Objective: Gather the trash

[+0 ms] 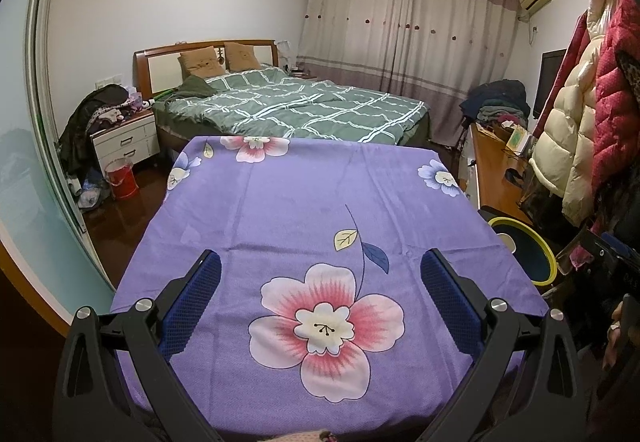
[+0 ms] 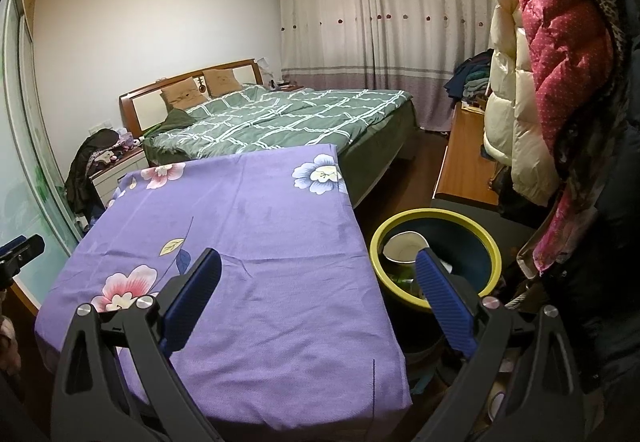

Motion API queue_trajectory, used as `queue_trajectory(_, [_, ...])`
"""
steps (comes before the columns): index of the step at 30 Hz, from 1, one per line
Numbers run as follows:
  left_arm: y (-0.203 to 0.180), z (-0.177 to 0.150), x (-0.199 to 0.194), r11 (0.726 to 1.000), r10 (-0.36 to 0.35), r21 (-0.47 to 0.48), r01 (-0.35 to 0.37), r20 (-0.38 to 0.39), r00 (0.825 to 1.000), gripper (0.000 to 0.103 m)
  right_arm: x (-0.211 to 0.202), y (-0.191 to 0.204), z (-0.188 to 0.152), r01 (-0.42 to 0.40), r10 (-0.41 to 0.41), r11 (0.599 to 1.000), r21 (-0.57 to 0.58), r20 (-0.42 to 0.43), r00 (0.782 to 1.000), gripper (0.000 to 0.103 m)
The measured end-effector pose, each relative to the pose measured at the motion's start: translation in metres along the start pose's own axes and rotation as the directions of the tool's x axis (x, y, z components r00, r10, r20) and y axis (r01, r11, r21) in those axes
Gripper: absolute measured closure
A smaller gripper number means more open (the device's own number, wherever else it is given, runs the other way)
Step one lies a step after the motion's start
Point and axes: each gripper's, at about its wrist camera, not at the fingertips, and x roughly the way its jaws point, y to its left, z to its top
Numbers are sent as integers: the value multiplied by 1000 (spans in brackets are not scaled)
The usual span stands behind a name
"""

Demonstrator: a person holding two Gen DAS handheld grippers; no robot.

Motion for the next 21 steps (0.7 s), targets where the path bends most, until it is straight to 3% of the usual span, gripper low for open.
queue_trajectory(21, [3,1,3,1000,4,5,-4,-6,1000,5,6,5,-1,1,-1,1000,-2,-12,1000,10])
